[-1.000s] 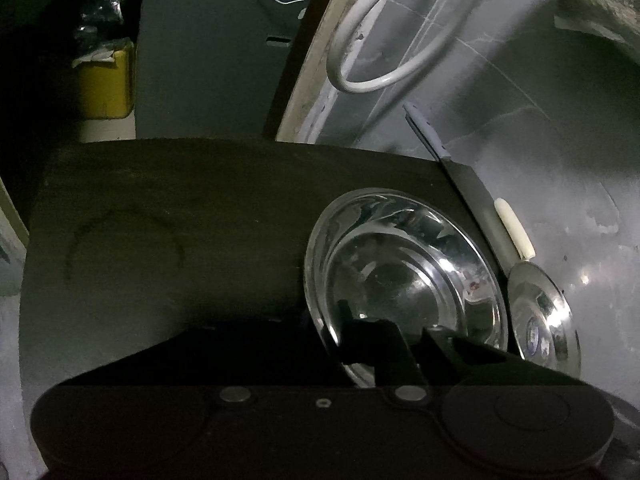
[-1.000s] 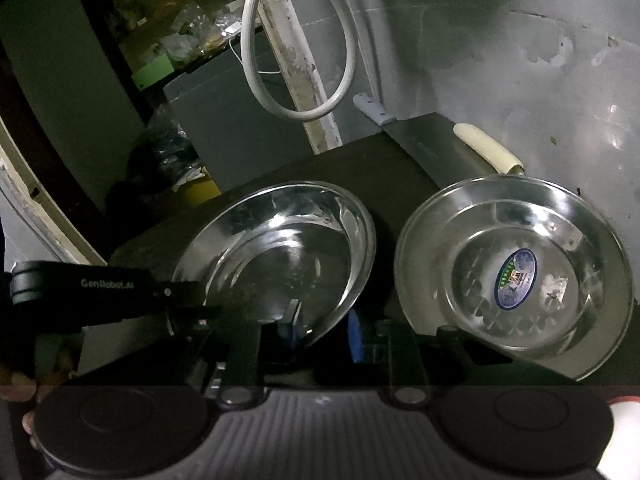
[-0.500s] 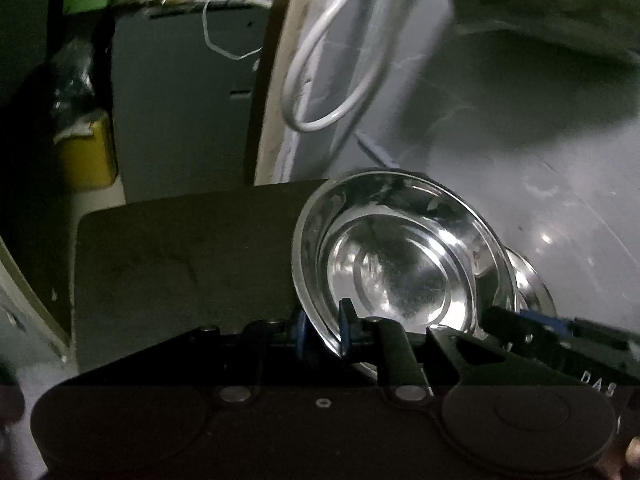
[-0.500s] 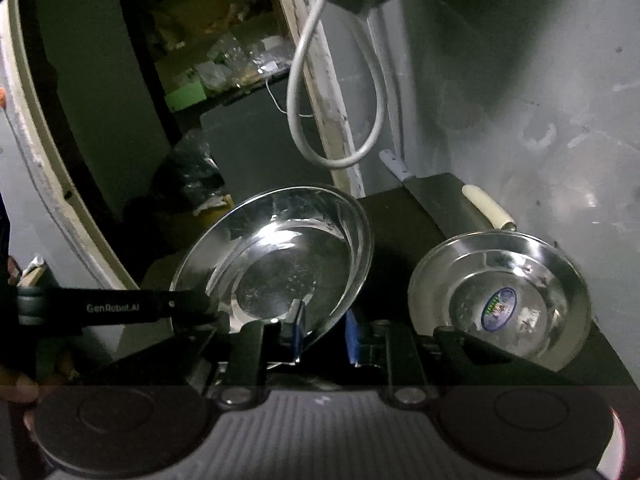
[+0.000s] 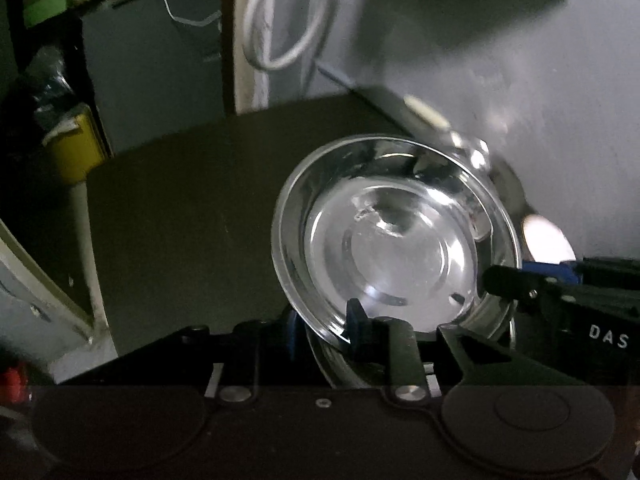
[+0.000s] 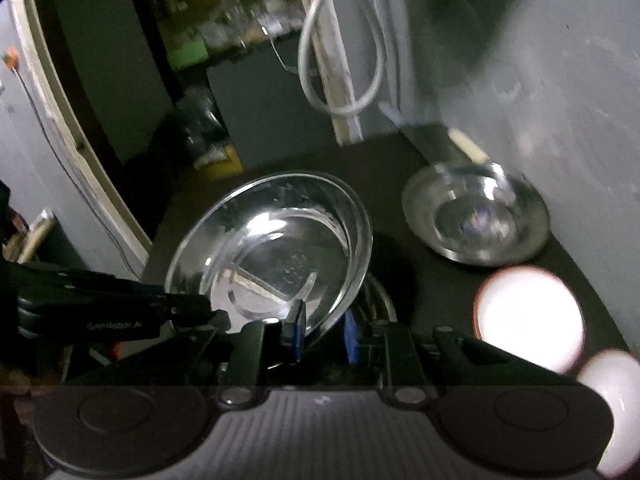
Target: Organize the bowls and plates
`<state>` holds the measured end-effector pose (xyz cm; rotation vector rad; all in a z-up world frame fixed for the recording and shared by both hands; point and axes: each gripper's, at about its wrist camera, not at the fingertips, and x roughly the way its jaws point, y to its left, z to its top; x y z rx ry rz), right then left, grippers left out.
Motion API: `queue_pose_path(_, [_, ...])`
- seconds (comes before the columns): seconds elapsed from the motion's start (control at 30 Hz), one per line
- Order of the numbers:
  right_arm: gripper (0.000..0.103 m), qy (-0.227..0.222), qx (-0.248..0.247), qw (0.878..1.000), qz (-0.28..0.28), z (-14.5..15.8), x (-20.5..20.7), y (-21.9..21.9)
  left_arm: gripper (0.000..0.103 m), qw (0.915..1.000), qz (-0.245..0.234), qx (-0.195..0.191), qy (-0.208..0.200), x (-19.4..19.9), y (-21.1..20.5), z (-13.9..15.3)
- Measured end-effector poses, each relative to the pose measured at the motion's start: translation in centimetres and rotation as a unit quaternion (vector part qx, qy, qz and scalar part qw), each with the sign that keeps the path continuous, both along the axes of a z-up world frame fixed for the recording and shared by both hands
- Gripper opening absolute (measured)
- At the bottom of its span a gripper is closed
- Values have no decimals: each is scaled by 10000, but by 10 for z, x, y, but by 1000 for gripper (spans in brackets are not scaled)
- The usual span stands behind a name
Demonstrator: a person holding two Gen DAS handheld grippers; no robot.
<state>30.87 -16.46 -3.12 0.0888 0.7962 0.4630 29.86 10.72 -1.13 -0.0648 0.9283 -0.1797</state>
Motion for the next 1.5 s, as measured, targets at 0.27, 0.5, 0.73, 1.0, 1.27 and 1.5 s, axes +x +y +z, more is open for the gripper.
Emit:
queue_pose_path(0.27, [24, 354, -298, 9988, -152, -4, -21, -1, 32, 9990, -240, 254, 292, -14, -14, -3])
queue_pose_path(0.5, [24, 611, -390, 9971, -226, 0, -19, 3, 34, 9975, -294, 367, 525, -13, -20, -4])
queue_pose_path(0.73, [25, 796, -440, 9955, -273, -4, -16, 3, 35, 9958, -330, 445, 731, -12, -23, -7])
queue_pose_path(1.0, [26, 851, -380, 9952, -288, -6, -15, 3, 36, 9949, -335, 544, 776, -5, -29, -10])
queue_pose_path(1.27, [27, 862, -349, 9954, -246, -6, -15, 3, 39, 9945, -281, 568, 833, -4, -30, -15])
queue_pose_path(1.5, [34, 893, -348, 9951, -253, -9, -16, 0, 56, 9938, -161, 662, 878, -4, -27, -17])
